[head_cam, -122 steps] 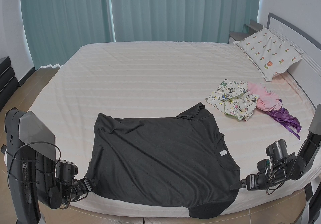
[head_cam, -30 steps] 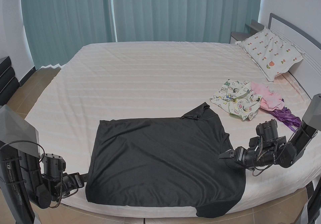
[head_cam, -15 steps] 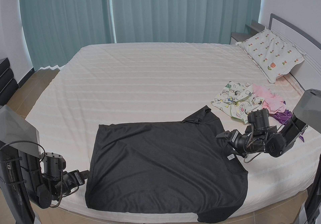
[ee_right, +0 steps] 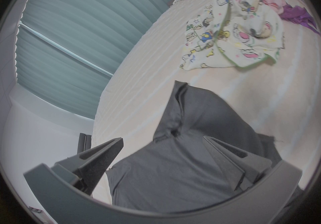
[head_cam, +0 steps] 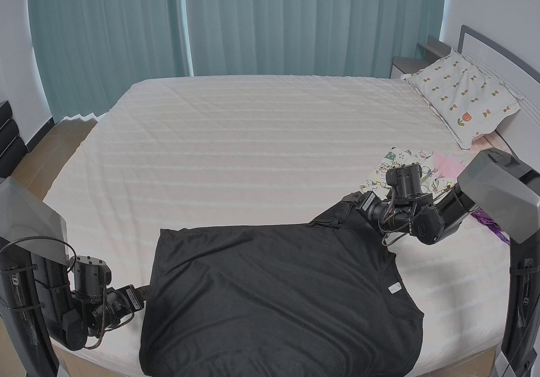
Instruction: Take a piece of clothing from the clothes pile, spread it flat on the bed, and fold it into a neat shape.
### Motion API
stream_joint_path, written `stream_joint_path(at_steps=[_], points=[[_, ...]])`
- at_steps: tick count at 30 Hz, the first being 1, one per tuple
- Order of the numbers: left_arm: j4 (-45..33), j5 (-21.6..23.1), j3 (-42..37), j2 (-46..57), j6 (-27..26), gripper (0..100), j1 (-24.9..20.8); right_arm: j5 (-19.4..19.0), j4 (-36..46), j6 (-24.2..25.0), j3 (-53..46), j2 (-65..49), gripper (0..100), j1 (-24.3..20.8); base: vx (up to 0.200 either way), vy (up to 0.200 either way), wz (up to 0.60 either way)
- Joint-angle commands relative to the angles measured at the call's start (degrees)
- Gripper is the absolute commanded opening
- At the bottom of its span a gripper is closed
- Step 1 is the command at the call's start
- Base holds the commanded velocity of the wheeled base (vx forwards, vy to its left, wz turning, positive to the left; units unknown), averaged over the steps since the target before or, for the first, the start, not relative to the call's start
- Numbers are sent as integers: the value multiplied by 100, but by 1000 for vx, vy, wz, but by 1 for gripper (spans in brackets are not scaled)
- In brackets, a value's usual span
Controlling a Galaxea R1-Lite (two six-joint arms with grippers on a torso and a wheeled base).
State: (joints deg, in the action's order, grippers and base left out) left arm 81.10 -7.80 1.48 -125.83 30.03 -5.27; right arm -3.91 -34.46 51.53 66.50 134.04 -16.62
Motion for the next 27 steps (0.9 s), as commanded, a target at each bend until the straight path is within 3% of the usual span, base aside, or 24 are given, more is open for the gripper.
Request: stream_joint_path(at_steps=[1,12,27], points=[[46,16,63,-12,179,100,-9,233,124,6,803,800,100,-219,0,0,0],[116,16,46,-29,223,100,-27,462,256,-38,1664,1380,100,-202,0,0,0],[116,16,46,-20,302,100,-27,497,643,-126,2579,1933,100,-360,0,0,0]])
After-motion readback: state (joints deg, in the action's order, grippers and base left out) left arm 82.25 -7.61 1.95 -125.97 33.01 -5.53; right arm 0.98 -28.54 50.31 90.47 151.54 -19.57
